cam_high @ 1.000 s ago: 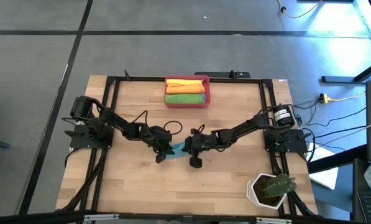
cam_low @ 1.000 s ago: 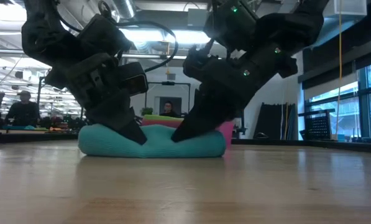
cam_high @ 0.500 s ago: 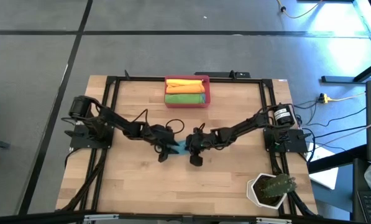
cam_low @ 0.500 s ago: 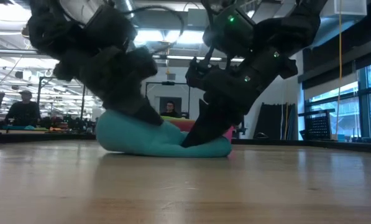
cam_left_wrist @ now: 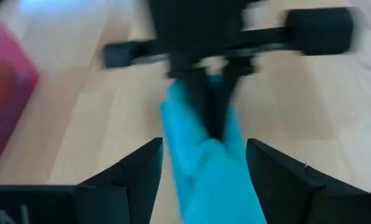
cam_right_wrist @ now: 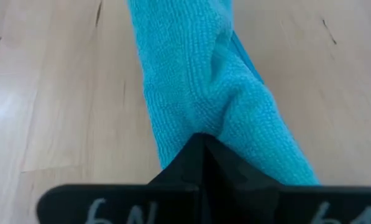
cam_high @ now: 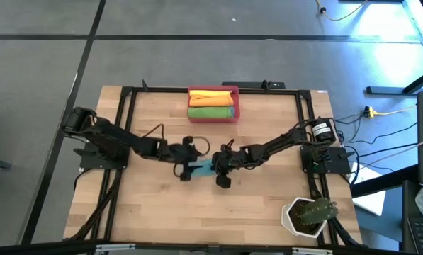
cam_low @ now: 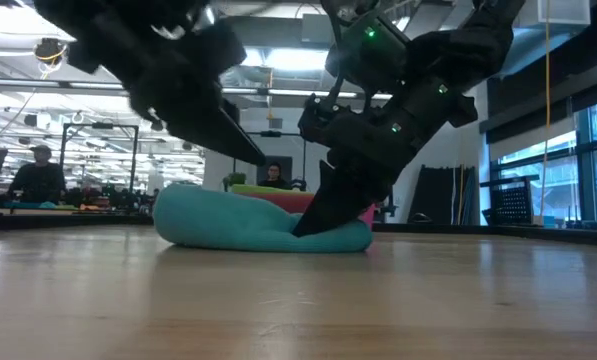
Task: Roll microfiber towels into tight, uniform cylinder then place into a basket
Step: Put the blue microfiber towel into the red bin
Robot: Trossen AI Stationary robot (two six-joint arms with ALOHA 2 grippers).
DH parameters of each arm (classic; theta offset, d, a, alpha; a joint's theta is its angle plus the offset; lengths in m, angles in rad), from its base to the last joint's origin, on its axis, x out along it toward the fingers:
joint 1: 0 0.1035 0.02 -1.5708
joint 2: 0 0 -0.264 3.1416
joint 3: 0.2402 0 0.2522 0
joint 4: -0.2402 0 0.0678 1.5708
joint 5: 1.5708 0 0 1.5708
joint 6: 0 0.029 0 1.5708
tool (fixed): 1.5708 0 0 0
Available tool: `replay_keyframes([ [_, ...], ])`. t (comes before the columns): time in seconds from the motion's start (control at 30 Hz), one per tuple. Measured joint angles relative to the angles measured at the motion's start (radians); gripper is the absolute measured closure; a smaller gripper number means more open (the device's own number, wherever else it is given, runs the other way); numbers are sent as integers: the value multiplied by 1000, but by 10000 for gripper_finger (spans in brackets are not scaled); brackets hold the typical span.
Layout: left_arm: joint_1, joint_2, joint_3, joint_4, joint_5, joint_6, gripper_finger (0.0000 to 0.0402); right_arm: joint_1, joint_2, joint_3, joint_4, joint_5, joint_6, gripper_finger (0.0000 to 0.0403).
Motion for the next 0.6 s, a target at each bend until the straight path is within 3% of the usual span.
replay_keyframes([
  [0.27,-187,73,0,14,-233,114,178,-10,0,0,0,-4,14,391],
  [0.6,-187,204,81,-3,-259,127,177,-10,0,-1,1,-5,15,391],
])
